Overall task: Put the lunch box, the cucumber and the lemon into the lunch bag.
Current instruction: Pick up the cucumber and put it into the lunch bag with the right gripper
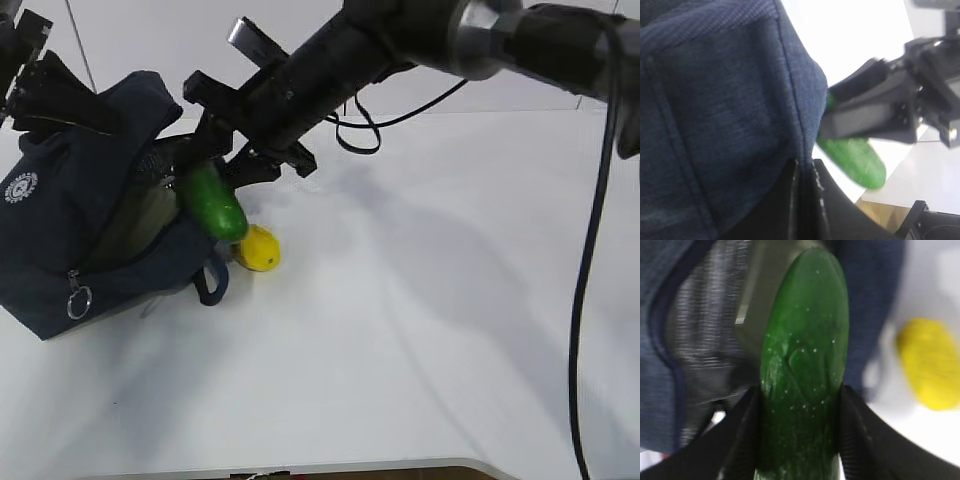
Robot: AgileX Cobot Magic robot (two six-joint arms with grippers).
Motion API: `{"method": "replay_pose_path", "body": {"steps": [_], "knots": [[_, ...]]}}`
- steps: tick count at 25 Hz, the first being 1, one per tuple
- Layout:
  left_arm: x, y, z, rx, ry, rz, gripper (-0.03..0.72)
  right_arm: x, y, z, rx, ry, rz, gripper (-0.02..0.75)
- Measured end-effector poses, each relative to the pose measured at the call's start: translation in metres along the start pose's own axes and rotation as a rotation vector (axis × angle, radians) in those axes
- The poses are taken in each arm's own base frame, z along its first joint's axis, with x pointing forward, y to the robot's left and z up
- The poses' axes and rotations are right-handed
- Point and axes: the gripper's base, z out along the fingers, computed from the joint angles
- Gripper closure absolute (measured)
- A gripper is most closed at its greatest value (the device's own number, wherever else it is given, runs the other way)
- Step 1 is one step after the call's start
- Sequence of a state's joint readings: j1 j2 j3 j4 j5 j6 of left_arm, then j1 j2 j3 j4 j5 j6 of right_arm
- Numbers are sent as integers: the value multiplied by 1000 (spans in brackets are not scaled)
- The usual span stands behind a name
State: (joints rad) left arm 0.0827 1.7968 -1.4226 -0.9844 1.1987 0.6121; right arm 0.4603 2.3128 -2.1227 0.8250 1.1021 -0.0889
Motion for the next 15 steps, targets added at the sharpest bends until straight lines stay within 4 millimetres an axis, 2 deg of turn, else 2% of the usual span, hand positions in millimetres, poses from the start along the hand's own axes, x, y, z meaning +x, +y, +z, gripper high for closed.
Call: {"method": "replay_pose_path", "body": {"steps": [8, 15], "knots": [[-1, -1, 1, 14, -8, -8, 701, -7, -9, 34, -126, -94, 63, 398], [-1, 0, 1, 14, -13, -10, 701, -17, -1, 45, -126, -258, 43, 388]]}}
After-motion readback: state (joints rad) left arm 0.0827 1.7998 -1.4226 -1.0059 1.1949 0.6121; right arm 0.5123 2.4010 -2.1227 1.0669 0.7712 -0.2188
